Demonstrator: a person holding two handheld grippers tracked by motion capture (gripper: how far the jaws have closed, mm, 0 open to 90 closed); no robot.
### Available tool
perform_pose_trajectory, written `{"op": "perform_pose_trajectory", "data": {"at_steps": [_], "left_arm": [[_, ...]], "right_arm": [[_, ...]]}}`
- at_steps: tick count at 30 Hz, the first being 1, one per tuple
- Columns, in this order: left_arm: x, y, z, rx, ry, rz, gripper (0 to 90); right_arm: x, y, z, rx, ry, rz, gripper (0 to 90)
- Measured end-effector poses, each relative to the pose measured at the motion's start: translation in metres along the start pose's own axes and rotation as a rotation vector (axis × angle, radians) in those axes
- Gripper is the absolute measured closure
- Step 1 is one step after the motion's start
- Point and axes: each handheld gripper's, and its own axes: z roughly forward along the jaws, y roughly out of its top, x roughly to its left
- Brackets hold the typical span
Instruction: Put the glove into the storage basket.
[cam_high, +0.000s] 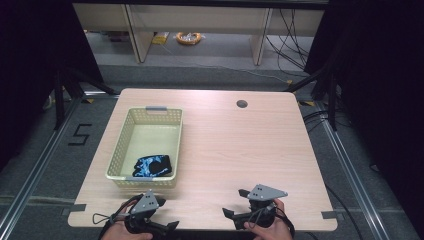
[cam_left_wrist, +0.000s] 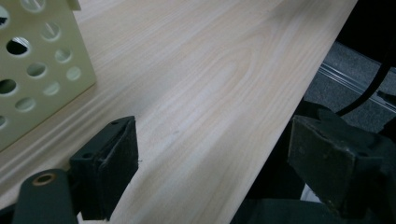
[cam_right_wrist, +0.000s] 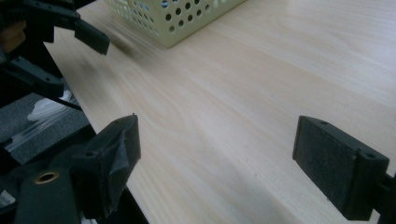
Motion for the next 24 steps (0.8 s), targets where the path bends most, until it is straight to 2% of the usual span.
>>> {"op": "perform_pose_trajectory", "data": {"at_steps": [1, 2, 3, 5, 6, 7, 8, 9, 10, 11, 12, 13, 14, 16, 17, 18, 19, 20, 22, 23, 24], "left_arm": [[-0.001, -0.001, 0.001, -0.014, -0.001, -0.014, 15.4], [-0.001, -0.001, 0.000, -0.012, -0.003, -0.016, 15.4], [-0.002, -0.002, 0.001, -0.021, -0.005, -0.037, 15.4], [0.000, -0.004, -0.002, 0.016, 0.007, -0.015, 15.4], [-0.001, -0.005, 0.000, -0.006, 0.005, -0.039, 15.4], [0.000, -0.006, -0.002, 0.014, 0.012, -0.016, 15.4], [0.000, -0.006, -0.003, 0.020, 0.011, -0.008, 15.4], [-0.001, -0.007, -0.001, 0.010, 0.010, -0.026, 15.4], [-0.001, -0.007, -0.002, 0.014, 0.013, -0.004, 15.4], [-0.002, -0.008, -0.001, 0.008, 0.010, -0.017, 15.4], [-0.004, -0.008, 0.000, 0.005, 0.006, -0.044, 15.4], [-0.003, -0.008, 0.000, 0.005, 0.011, -0.033, 15.4], [-0.002, -0.008, 0.000, 0.009, 0.014, -0.019, 15.4], [-0.001, -0.009, 0.000, 0.023, 0.021, -0.003, 15.4], [-0.002, -0.009, 0.001, 0.011, 0.021, -0.029, 15.4], [-0.001, -0.010, 0.001, 0.023, 0.020, -0.028, 15.5], [0.000, -0.010, 0.001, 0.034, 0.029, -0.021, 15.4], [-0.001, -0.010, 0.002, 0.026, 0.022, -0.031, 15.4], [0.000, -0.010, 0.002, 0.030, 0.022, -0.013, 15.4], [0.000, -0.010, 0.002, 0.031, 0.028, -0.026, 15.4], [0.000, -0.009, 0.002, 0.035, 0.034, -0.017, 15.4]], "right_arm": [[0.000, -0.003, 0.000, 0.009, -0.002, -0.014, 15.9], [0.002, -0.004, 0.000, 0.006, -0.009, -0.003, 15.9], [0.001, -0.005, 0.000, 0.016, -0.005, -0.018, 15.9], [0.002, -0.008, -0.001, 0.029, -0.016, -0.038, 15.9], [0.002, -0.009, -0.001, 0.035, -0.008, -0.041, 15.9], [0.002, -0.010, -0.001, 0.040, -0.020, -0.050, 15.9], [0.002, -0.012, -0.002, 0.041, -0.020, -0.053, 16.0], [0.002, -0.013, -0.001, 0.037, -0.015, -0.055, 16.0], [0.002, -0.013, -0.003, 0.047, -0.011, -0.043, 16.0], [0.002, -0.014, -0.004, 0.044, -0.035, -0.040, 16.0], [0.001, -0.015, -0.005, 0.045, -0.020, -0.035, 16.0], [0.000, -0.015, -0.005, 0.052, -0.005, -0.045, 16.0], [0.001, -0.017, -0.006, 0.050, -0.031, -0.033, 16.0], [0.000, -0.019, -0.007, 0.070, -0.042, -0.036, 16.0], [0.001, -0.020, -0.007, 0.073, -0.048, -0.028, 16.0], [0.003, -0.021, -0.007, 0.089, -0.037, -0.019, 16.0], [0.002, -0.021, -0.006, 0.089, -0.039, -0.036, 16.1], [0.001, -0.021, -0.005, 0.082, -0.043, -0.051, 16.1], [0.001, -0.022, -0.005, 0.091, -0.032, -0.048, 16.1], [0.001, -0.022, -0.004, 0.102, -0.017, -0.049, 16.1], [0.001, -0.022, -0.005, 0.101, -0.040, -0.049, 16.1]]}}
